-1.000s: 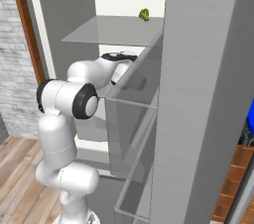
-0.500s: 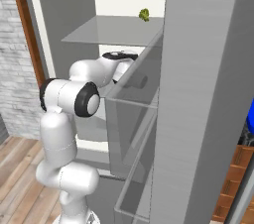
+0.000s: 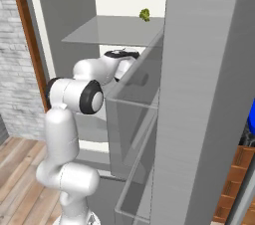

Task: Take out the milk from the fridge and place it on the tray on the counter. Then take the sugar cube near the tray and place it in the tray.

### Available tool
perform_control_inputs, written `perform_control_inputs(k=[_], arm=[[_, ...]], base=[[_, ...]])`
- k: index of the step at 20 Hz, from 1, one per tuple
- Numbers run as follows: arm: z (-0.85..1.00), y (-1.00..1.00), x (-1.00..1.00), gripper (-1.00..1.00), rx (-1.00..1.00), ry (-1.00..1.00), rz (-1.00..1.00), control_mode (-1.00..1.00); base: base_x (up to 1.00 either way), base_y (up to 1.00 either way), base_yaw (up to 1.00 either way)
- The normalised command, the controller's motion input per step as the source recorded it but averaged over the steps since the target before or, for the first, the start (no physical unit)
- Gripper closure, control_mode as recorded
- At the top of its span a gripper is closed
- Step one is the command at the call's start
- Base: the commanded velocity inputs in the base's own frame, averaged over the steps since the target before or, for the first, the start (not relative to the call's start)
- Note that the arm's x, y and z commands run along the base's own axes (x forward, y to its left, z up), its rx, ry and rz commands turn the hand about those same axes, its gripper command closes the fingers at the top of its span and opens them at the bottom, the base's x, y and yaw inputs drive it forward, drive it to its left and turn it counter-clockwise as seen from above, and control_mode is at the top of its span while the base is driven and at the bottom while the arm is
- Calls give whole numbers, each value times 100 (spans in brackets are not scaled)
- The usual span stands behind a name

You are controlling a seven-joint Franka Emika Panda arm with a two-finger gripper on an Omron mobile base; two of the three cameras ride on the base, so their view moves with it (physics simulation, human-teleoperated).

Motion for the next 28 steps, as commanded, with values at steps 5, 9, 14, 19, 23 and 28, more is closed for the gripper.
perform_control_inputs(k=[5,9,14,19,23,28], arm=[[0,-2,-5,100,0,-9,1,-100],[11,-21,-55,100,2,-25,0,-100],[26,-23,-98,100,0,-23,-9,-100],[53,-3,-100,100,0,-23,-17,-100],[58,-1,-100,100,0,-18,-22,-100],[42,-5,-100,100,0,-19,-26,-100]], base=[[0,0,0],[0,0,0],[0,0,0],[0,0,0],[0,0,0],[0,0,0]])
